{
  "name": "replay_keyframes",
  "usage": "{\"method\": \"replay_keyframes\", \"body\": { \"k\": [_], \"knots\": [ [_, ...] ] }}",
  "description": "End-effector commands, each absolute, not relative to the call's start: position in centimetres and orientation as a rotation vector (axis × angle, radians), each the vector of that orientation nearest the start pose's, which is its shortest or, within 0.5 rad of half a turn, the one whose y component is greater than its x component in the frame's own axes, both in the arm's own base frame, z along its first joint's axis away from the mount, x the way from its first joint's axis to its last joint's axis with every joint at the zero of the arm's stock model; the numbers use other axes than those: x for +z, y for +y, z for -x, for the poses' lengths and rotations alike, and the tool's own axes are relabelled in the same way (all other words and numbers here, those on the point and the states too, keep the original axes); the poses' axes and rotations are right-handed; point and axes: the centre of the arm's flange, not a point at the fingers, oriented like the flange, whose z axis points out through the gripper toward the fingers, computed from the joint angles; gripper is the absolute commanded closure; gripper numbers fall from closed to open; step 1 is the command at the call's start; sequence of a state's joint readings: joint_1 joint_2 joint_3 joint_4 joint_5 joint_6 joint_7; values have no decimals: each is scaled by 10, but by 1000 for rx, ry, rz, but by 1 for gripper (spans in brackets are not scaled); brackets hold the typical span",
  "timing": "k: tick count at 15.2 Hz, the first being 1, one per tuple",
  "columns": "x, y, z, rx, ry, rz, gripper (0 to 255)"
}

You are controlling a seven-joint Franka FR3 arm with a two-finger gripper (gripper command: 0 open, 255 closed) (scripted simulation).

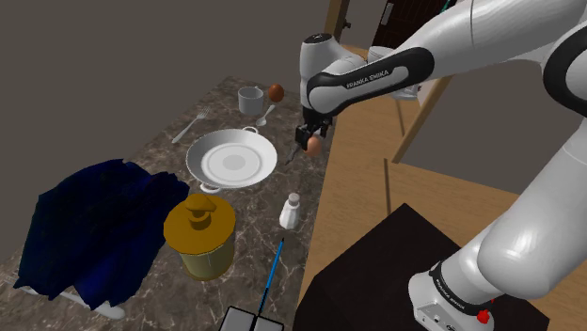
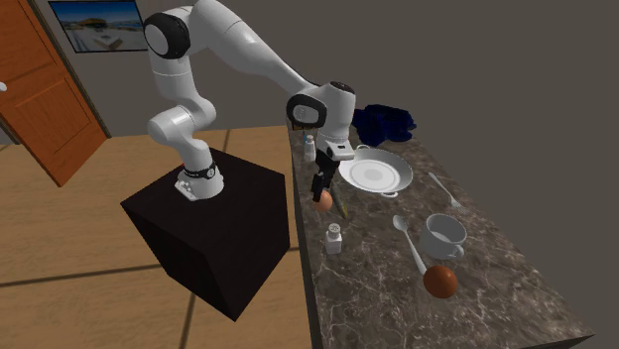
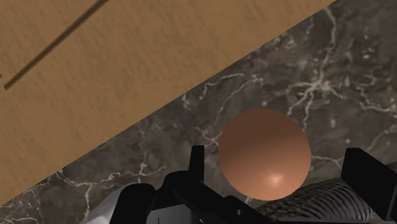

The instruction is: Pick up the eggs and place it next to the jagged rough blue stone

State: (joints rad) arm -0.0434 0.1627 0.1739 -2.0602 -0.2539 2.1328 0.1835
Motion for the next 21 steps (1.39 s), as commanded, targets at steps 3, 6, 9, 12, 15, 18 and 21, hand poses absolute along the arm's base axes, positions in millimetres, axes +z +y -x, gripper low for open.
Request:
{"method": "replay_keyframes", "body": {
  "k": [3, 6, 9, 12, 15, 18, 21],
  "knots": [
    [333, 57, -563, 93, -152, 3329, 0],
    [333, 57, -563, 93, -152, 3329, 0],
    [333, 57, -563, 93, -152, 3329, 0],
    [333, 57, -563, 93, -152, 3329, 255],
    [333, 57, -563, 93, -152, 3329, 255],
    [333, 57, -564, 93, -152, 3329, 255],
    [338, 57, -563, 93, -152, 3329, 255]
  ]
}}
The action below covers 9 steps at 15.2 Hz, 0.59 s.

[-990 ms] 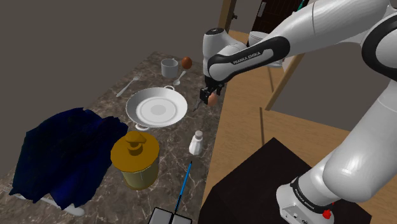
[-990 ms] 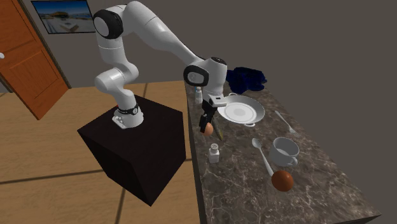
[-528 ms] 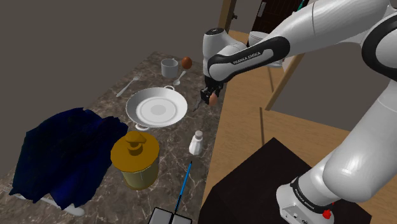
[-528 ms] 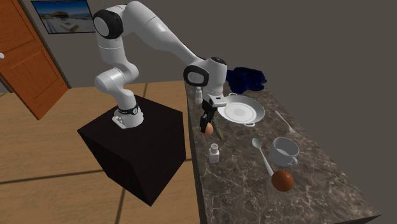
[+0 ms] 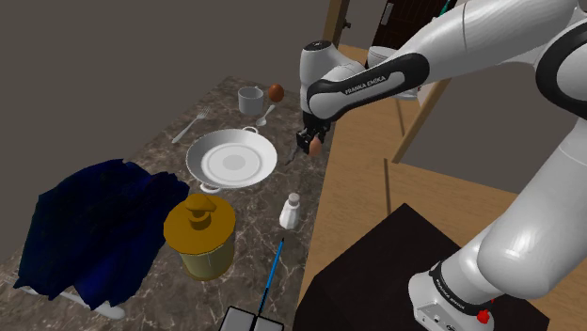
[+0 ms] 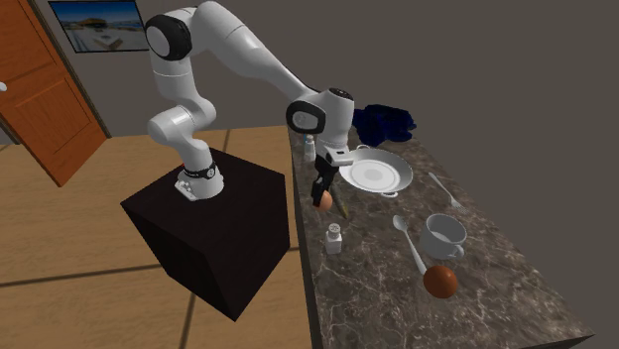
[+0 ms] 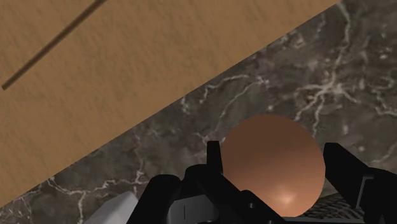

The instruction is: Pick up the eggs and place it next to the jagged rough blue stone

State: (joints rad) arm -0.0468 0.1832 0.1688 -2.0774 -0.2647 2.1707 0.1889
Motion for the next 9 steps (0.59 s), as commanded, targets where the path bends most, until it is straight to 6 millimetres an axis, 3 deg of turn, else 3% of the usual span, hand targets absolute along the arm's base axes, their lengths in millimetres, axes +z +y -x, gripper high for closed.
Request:
{"method": "replay_keyframes", "body": {
  "k": [1, 9],
  "knots": [
    [344, 57, -563, 93, -152, 3329, 255],
    [386, 57, -563, 93, -152, 3329, 255]
  ]
}}
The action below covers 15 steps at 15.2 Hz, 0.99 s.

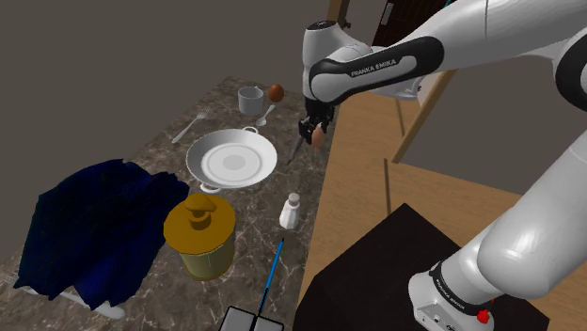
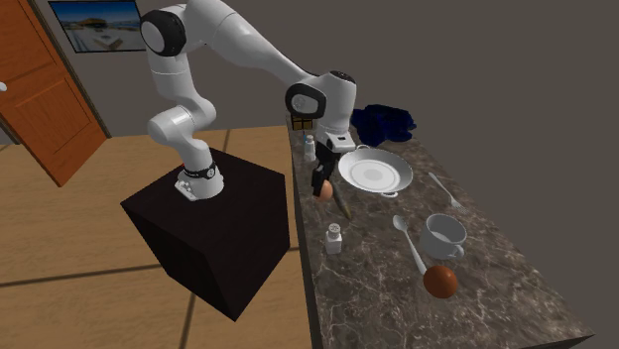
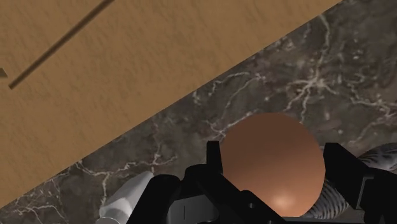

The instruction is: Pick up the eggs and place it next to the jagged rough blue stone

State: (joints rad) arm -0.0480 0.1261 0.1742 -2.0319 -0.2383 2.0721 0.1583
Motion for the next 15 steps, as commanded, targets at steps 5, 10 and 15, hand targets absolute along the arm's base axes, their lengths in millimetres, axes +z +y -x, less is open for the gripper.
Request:
{"method": "replay_keyframes", "body": {
  "k": [5, 10, 15],
  "knots": [
    [412, 57, -563, 93, -152, 3329, 255],
    [439, 57, -563, 93, -152, 3329, 255],
    [465, 57, -563, 93, -152, 3329, 255]
  ]
}}
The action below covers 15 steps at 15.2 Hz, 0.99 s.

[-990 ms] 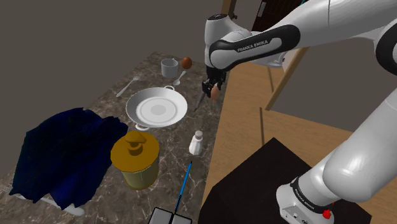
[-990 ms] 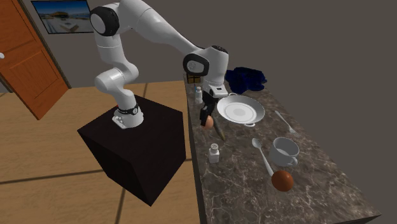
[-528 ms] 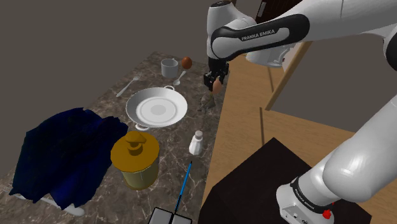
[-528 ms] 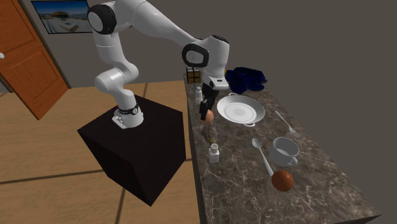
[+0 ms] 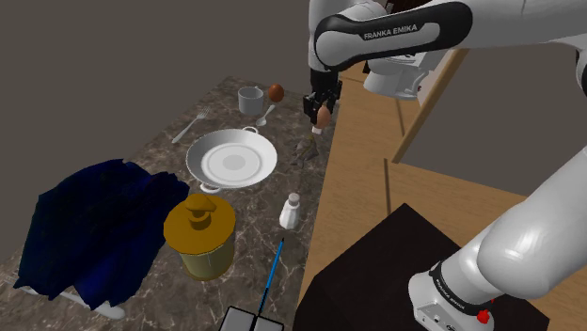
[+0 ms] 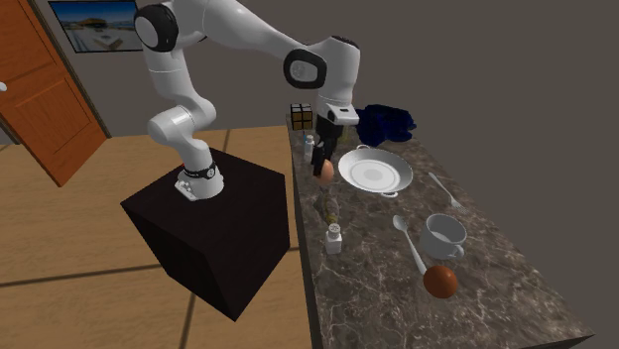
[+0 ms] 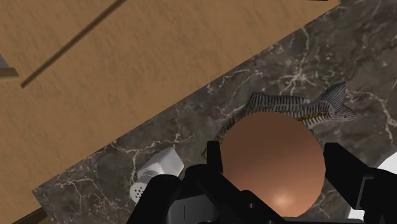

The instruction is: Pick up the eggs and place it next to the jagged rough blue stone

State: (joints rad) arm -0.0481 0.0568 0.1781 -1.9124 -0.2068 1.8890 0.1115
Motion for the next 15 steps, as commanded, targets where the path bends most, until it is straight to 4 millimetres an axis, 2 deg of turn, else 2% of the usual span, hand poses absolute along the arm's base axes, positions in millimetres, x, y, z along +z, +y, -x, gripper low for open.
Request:
{"method": "replay_keyframes", "body": {
  "k": [1, 15],
  "knots": [
    [470, 57, -563, 93, -152, 3329, 255],
    [544, 57, -563, 93, -152, 3329, 255]
  ]
}}
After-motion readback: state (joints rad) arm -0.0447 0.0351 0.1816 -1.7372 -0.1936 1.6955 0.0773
